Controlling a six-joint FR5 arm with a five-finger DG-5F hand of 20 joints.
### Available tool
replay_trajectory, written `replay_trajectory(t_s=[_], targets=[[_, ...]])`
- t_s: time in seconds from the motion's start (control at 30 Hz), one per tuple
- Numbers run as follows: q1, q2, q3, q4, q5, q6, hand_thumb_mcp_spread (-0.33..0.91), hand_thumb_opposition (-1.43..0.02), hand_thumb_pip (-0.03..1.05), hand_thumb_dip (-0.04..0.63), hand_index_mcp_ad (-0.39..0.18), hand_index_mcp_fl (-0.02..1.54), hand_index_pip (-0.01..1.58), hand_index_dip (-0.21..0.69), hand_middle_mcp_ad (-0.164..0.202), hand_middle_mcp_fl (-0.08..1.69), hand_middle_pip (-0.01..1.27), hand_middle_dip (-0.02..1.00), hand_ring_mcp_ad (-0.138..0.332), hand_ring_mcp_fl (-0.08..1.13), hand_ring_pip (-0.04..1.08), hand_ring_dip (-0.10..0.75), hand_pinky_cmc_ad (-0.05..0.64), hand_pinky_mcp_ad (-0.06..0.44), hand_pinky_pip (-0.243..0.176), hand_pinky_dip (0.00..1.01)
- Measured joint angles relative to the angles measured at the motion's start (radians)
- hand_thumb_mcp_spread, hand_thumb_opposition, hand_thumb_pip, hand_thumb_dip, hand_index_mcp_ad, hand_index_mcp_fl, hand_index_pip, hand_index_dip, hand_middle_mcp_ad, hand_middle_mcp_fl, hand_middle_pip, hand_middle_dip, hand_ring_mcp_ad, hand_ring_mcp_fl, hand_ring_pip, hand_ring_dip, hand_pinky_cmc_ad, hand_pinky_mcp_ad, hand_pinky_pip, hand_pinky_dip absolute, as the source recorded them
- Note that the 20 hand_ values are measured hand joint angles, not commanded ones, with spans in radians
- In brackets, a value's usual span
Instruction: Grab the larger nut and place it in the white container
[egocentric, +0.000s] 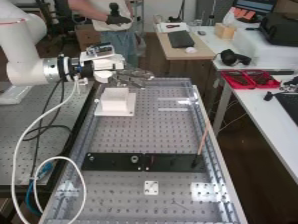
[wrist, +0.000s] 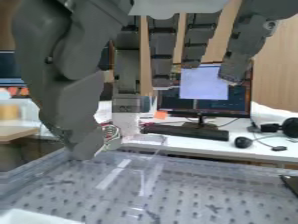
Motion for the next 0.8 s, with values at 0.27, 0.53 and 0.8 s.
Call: replay_trajectory(t_s=[0.27,0.53,0.8], targets=[[0.011,-0.017,-0.003,-0.010,-0.107,0.009,0.35,-0.92,0.60,0.279,-0.054,0.43,1.51,0.094,0.070,0.28,0.13,0.22,0.112,0.06,0.11,0.124,0.342,0.295,0.003,0.39],[0.008,-0.045,-0.019,-0.003,-0.202,0.011,0.35,-0.92,0.60,0.278,-0.054,0.43,1.51,0.094,0.072,0.28,0.13,0.22,0.110,0.08,0.10,0.124,0.340,0.295,0.003,0.39],[0.022,-0.106,-0.006,-0.057,-0.224,-0.037,0.35,-0.92,0.62,0.279,-0.056,0.37,1.51,0.094,0.066,0.27,0.13,0.22,0.110,0.08,0.10,0.124,0.333,0.295,0.003,0.39]])
